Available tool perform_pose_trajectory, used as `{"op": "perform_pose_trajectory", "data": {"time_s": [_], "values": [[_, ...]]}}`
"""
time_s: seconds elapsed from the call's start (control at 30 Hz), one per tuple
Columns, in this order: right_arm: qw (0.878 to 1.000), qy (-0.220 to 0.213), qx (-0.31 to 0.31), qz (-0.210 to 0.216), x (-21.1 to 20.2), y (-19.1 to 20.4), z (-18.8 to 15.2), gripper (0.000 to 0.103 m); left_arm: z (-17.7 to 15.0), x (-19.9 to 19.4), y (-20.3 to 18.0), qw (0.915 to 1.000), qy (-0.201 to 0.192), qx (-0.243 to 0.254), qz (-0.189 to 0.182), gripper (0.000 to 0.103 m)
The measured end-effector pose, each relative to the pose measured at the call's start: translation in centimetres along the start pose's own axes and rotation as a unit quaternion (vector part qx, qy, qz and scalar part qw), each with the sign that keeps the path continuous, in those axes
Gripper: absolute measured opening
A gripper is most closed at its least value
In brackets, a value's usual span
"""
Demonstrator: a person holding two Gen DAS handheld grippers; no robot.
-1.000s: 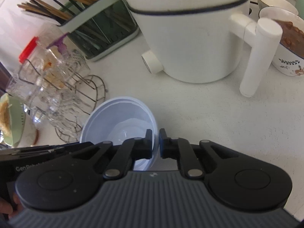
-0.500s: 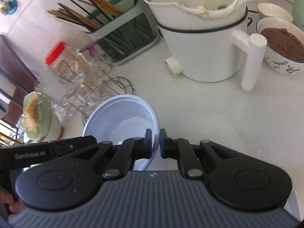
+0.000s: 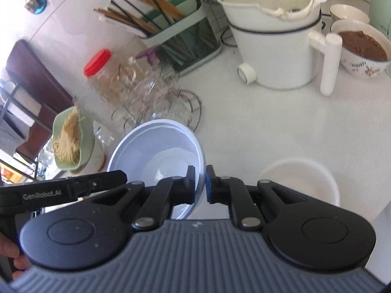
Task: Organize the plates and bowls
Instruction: 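Lift the pale blue bowl and carry it over another bowl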
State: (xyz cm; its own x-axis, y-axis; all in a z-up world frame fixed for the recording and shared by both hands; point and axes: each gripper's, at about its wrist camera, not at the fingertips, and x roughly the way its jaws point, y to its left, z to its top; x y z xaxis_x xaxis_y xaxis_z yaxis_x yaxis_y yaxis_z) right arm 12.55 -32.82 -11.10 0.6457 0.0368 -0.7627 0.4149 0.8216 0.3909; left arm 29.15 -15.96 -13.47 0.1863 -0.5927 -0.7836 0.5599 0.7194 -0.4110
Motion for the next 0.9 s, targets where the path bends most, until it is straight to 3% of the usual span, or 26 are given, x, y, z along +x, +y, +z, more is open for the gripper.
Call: {"op": "perform_pose_trajectory", "data": {"time_s": [0.47, 0.9], "values": [[0.998, 0.053, -0.006, -0.021, -0.1, 2.3, -4.8, 0.013, -4.3, -0.7, 3.2, 0.9978, 0.06, -0.023, -0.018, 0.014], [0.994, 0.101, -0.014, -0.048, 1.0, 2.4, -6.7, 0.013, -6.0, 0.3, 3.0, 0.995, 0.098, -0.02, 0.002, 0.015]]}}
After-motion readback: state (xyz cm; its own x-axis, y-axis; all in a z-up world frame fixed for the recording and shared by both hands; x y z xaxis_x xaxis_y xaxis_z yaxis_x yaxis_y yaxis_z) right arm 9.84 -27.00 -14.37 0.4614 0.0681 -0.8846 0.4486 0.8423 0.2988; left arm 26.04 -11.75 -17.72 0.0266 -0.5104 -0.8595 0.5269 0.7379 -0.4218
